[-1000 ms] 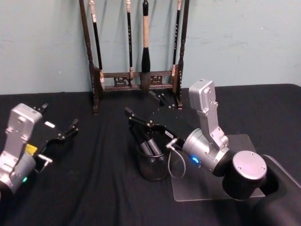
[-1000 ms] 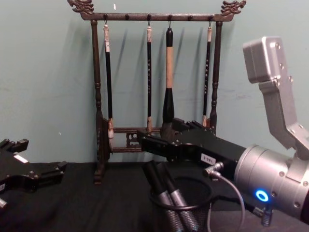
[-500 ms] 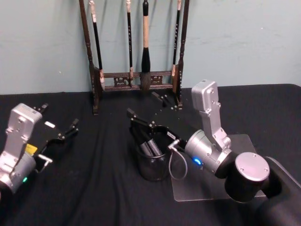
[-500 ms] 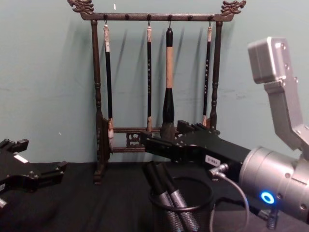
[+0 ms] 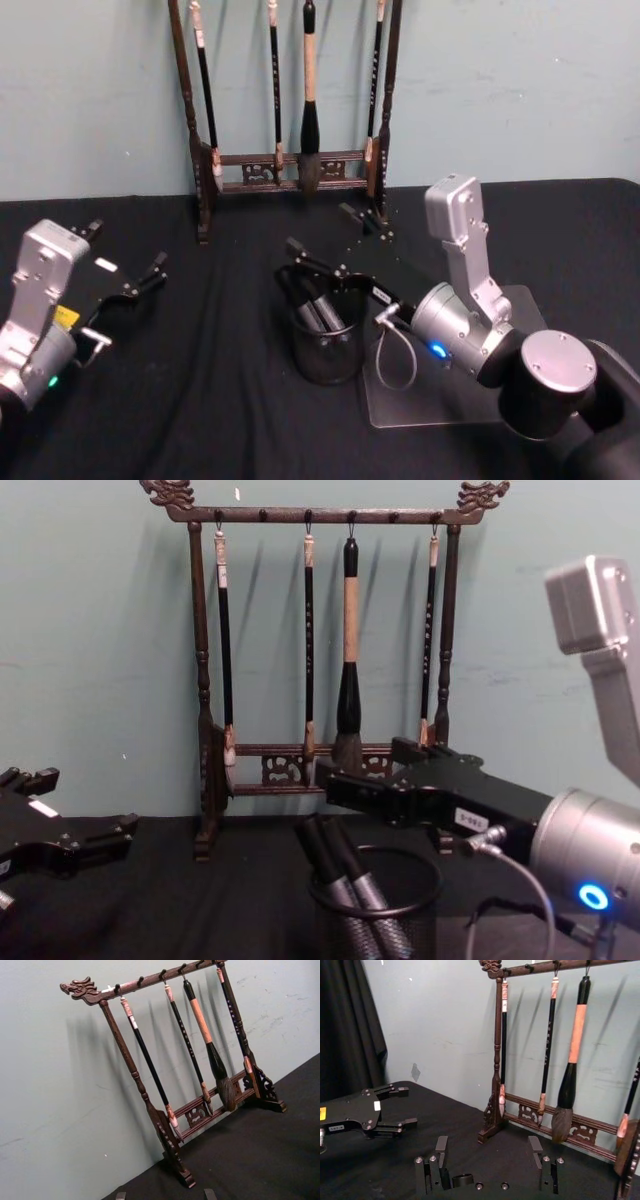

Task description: Pick up the water-based marker from the table and place it into the pen holder.

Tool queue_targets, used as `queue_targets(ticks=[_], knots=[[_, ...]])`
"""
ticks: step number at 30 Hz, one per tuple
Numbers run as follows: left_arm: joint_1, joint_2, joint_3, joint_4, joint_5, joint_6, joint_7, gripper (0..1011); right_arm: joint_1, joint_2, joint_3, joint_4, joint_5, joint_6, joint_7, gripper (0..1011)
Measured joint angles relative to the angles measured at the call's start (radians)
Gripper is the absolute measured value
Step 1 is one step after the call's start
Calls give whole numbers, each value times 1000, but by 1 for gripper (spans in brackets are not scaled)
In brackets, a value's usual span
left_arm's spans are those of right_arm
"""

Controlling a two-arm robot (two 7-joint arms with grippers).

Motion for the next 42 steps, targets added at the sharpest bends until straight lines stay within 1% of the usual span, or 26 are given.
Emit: queue_targets(ticks=[8, 16, 18, 19, 22, 29, 35, 42], knots=[[0, 0, 0, 0, 0, 0, 0, 1009, -20, 21, 19, -38, 12, 21, -12, 1002], [0, 0, 0, 0, 0, 0, 0, 1009, -57, 46, 46, -78, 23, 39, -35, 1002], [0, 0, 0, 0, 0, 0, 0, 1009, -68, 46, 58, -86, 31, 42, -45, 1003], [0, 0, 0, 0, 0, 0, 0, 1009, -68, 46, 58, -86, 31, 42, -45, 1002], [0, 0, 0, 0, 0, 0, 0, 1009, -88, 46, 77, -103, 39, 53, -69, 1002], [0, 0, 0, 0, 0, 0, 0, 1009, -120, 45, 113, -128, 42, 64, -111, 1002], [0, 0, 0, 0, 0, 0, 0, 1009, -144, 49, 140, -150, 48, 70, -123, 1002], [0, 0, 0, 0, 0, 0, 0, 1009, -158, 54, 155, -163, 48, 71, -127, 1002]])
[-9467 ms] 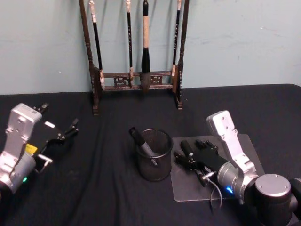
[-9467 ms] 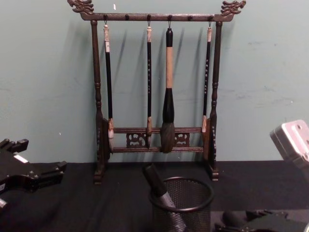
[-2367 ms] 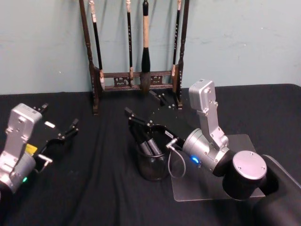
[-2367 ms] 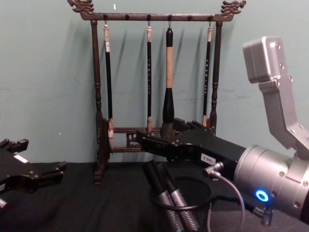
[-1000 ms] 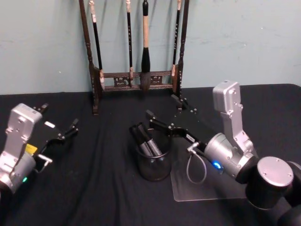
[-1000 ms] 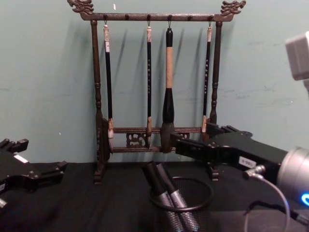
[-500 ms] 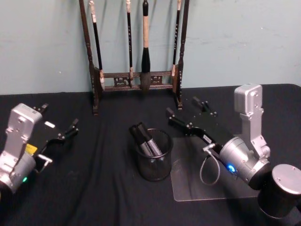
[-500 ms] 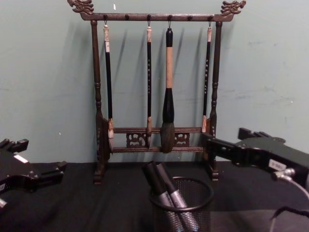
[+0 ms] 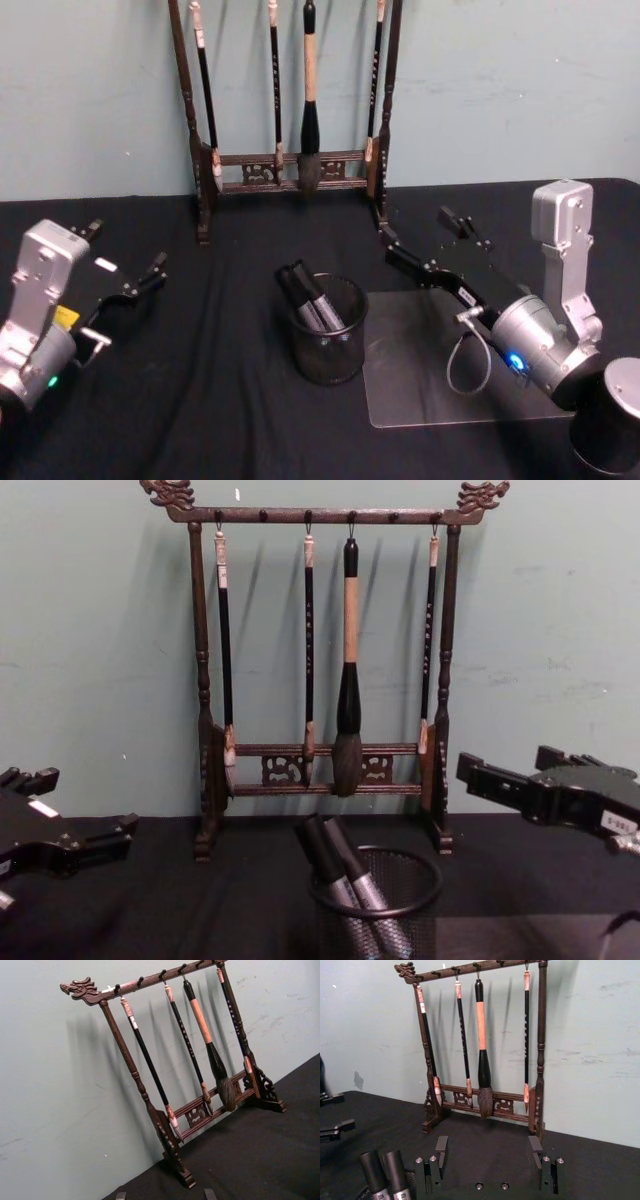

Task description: Pick up the water-based marker from the table and place it into the pen holder.

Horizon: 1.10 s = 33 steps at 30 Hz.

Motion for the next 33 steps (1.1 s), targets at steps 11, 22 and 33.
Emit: queue_targets(ticks=[11, 22, 33], knots=[[0, 0, 0, 0, 0, 0, 0, 1009, -13, 4, 20, 18, -25, -17, -11, 1002], [0, 0, 0, 0, 0, 0, 0, 1009, -2, -28, 29, 107, -103, -79, -58, 1002], [0, 0, 0, 0, 0, 0, 0, 1009, 5, -53, 43, 160, -150, -124, -65, 1002]])
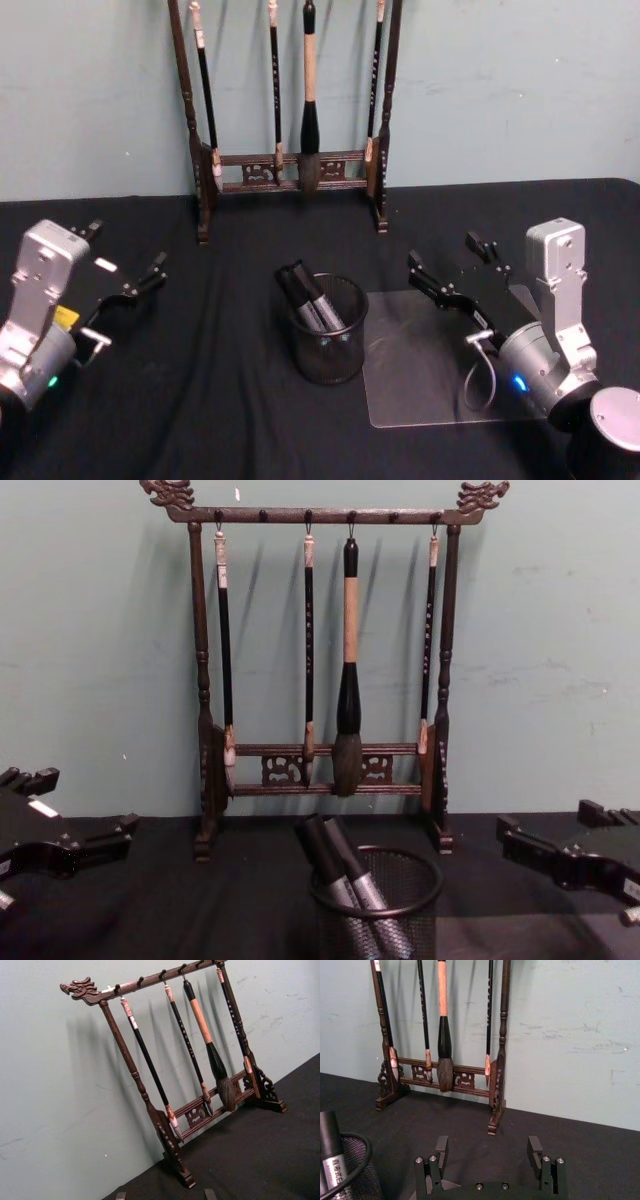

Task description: Pick up the water-based marker from the table and place it into the pen holder.

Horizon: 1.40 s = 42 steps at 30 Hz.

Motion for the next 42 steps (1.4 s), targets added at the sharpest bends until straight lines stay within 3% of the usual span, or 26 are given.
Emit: queue_targets(ticks=[12, 42], knots=[[0, 0, 0, 0, 0, 0, 0, 1009, -7, -14, 22, 9, -11, 1, 20, 1002], [0, 0, 0, 0, 0, 0, 0, 1009, -7, -12, 18, 8, -10, 3, 18, 1002]])
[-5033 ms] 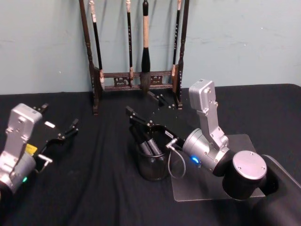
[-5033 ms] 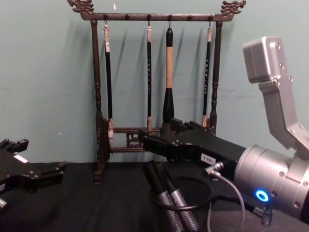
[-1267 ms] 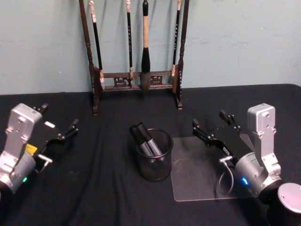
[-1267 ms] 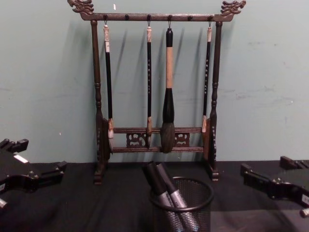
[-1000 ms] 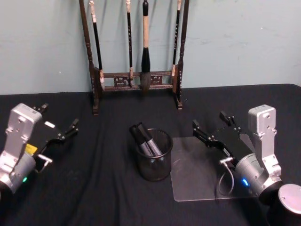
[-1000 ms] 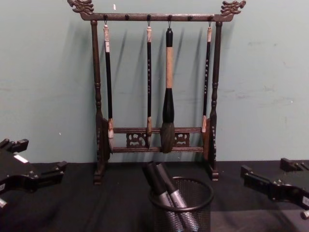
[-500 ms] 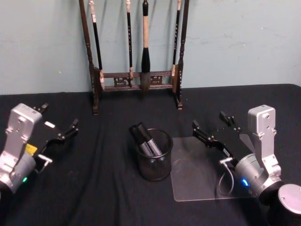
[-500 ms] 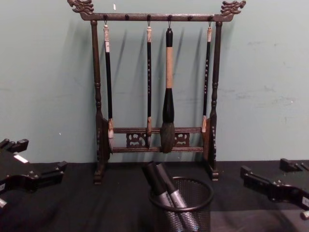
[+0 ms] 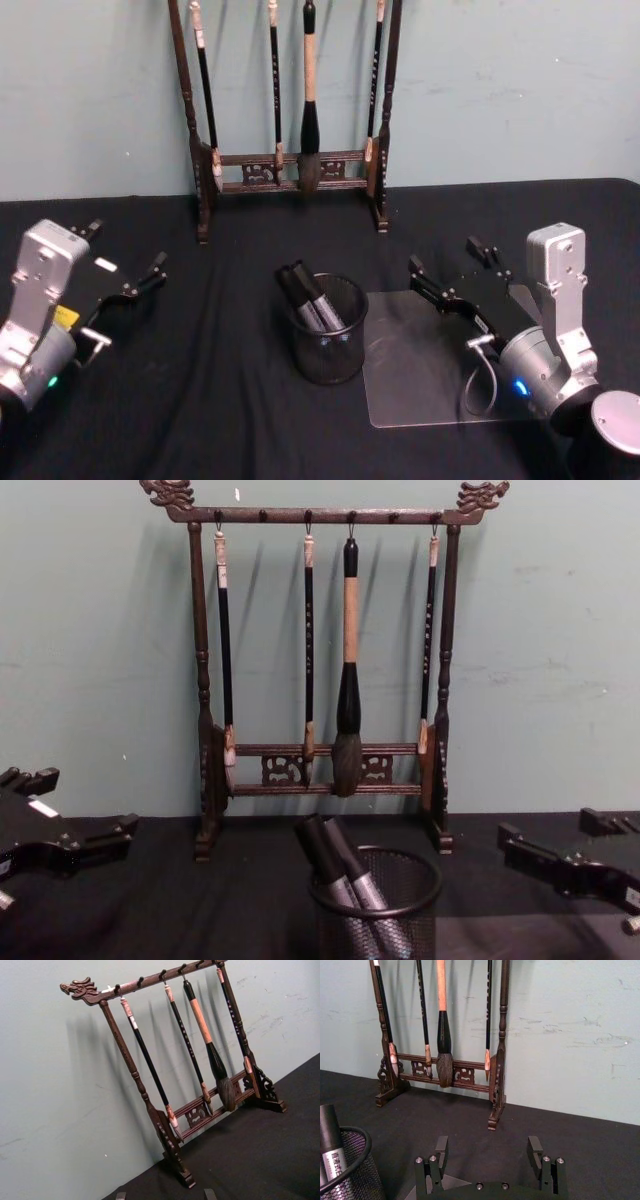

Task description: Pick up the water-based marker from the table and place it into the pen holder.

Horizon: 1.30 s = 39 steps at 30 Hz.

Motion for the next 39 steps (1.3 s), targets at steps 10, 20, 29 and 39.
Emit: queue_targets(ticks=[10, 20, 29, 39], knots=[[0, 0, 0, 0, 0, 0, 0, 1009, 0, 0, 0, -1, 0, 0, 0, 1002], [0, 0, 0, 0, 0, 0, 0, 1009, 0, 0, 0, -1, 0, 0, 0, 1002], [0, 0, 0, 0, 0, 0, 0, 1009, 0, 0, 0, -1, 0, 0, 0, 1002], [0, 0, 0, 0, 0, 0, 0, 1009, 0, 0, 0, 0, 0, 0, 0, 1002]])
